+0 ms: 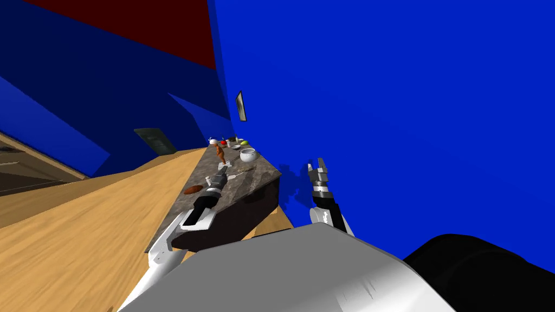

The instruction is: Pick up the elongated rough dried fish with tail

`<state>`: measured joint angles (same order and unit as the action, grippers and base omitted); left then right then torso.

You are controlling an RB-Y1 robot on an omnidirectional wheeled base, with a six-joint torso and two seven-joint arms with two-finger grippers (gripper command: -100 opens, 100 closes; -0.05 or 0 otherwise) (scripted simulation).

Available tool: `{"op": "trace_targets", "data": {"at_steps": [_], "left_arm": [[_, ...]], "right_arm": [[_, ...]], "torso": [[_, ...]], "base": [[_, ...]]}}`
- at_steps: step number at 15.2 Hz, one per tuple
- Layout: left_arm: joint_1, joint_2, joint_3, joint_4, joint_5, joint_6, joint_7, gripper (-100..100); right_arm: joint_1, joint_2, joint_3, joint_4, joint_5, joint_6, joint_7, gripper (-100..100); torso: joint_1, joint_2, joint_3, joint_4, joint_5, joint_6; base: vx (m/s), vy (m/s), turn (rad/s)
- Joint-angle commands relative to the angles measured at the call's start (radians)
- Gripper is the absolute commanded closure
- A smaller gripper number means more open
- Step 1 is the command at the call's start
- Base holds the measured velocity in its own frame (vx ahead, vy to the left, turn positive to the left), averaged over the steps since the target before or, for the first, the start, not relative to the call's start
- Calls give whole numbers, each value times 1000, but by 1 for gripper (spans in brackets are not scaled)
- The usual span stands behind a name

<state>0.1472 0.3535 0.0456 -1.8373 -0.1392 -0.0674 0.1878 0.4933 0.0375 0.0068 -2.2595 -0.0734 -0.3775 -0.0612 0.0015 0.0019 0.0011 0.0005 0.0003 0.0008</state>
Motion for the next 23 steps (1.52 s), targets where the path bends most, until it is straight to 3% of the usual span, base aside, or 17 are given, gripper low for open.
{"op": "trace_targets", "data": {"at_steps": [1,3,4,6,7,9,10,12,13,16,17,19,20,22,23], "left_arm": [[-28,17,4,50,-3,27,23,-100],[-28,17,4,56,-3,27,23,-100],[-67,43,9,89,-7,66,57,-100],[-68,43,9,118,-7,66,57,-100],[-109,69,15,151,-10,106,91,-100],[-109,69,15,181,-10,106,91,-100],[-150,95,21,207,-14,148,126,-100],[-150,95,21,246,-14,148,126,-100],[-192,121,27,269,-18,190,161,-100],[-192,121,27,312,-18,190,161,-100],[-235,146,33,338,-22,232,197,-100],[-235,146,33,379,-22,232,197,-100],[-277,171,39,408,-26,273,234,-100],[-277,171,39,446,-26,275,234,-100],[-320,195,45,477,-29,314,270,-100]], "right_arm": [[0,0,0,0,0,0,0,0],[0,0,0,0,0,0,0,0],[0,0,0,0,0,0,0,0],[0,0,0,0,0,0,0,0],[0,0,0,0,0,0,0,0],[0,0,0,0,0,0,0,0],[0,0,0,0,0,0,0,0],[0,0,0,0,0,0,0,0],[0,0,0,0,0,0,0,0],[0,0,0,0,0,0,0,0],[0,0,0,0,0,0,0,0],[0,0,0,0,0,0,0,0],[0,0,0,0,0,0,0,0],[0,0,0,0,0,0,0,0],[0,0,0,0,0,0,0,0]], "torso": [[0,0,0,0,0,0],[0,0,0,0,0,-1],[0,0,0,0,0,-1],[0,0,0,0,0,0],[0,0,0,0,0,-1],[0,1,0,0,0,0],[0,1,0,0,0,-1],[0,1,1,0,0,0],[0,1,0,0,0,-1],[1,0,0,0,0,-1],[1,0,0,0,0,-1],[0,0,0,0,0,0],[1,0,0,0,0,-1],[0,0,0,0,0,0],[1,0,0,0,0,-1]], "base": [[-42,-5,-231],[-26,3,-75],[-28,-2,-199],[-35,1,-194],[-42,-1,-211],[-42,-1,-174],[-49,-9,-187],[-43,-1,-176],[-37,-2,-260],[-27,2,-109],[-26,-4,-236],[-30,2,-202],[-32,-9,-248],[-35,-3,-168],[-36,-4,-189]]}}
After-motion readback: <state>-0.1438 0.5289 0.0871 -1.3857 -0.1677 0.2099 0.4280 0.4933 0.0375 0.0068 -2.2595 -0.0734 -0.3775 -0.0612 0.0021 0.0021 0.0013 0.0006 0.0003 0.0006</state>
